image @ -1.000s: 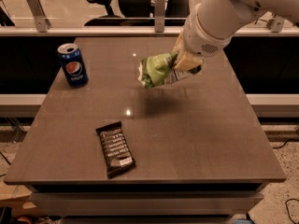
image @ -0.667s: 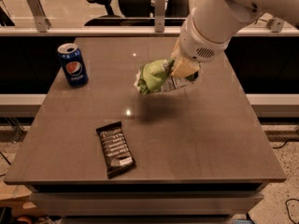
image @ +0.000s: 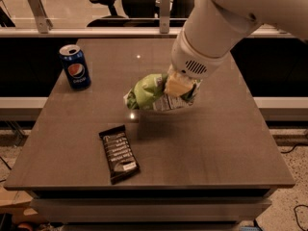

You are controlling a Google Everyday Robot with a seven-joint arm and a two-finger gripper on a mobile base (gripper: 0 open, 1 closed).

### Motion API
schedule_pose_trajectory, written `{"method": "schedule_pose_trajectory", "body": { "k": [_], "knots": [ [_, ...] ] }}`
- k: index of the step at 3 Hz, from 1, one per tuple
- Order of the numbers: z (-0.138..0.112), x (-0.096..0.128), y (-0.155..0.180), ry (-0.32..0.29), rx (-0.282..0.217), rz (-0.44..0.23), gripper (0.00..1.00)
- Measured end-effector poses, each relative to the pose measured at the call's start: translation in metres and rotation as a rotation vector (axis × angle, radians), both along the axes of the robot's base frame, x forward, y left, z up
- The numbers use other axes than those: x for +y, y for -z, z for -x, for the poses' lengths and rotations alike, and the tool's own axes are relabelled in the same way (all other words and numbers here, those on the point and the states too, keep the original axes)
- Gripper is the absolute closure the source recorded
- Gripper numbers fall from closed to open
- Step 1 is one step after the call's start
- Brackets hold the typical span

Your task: Move green jalapeno chip bag near rxbar chocolate

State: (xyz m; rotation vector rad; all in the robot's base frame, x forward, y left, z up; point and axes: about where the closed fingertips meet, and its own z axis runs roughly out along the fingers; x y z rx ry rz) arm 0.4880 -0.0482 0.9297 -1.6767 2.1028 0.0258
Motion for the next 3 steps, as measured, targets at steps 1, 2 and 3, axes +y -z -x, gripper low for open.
{"method": "schedule_pose_trajectory", "body": {
  "k": [1, 2, 3],
  "knots": [
    [0.022, 0.014, 0.002, 0.077, 0.027, -0.006, 1.0],
    [0.039, 0.019, 0.014, 0.135, 0.056, -0.037, 1.0],
    [0.058, 0.022, 0.028, 0.199, 0.081, -0.08, 1.0]
  ]
}}
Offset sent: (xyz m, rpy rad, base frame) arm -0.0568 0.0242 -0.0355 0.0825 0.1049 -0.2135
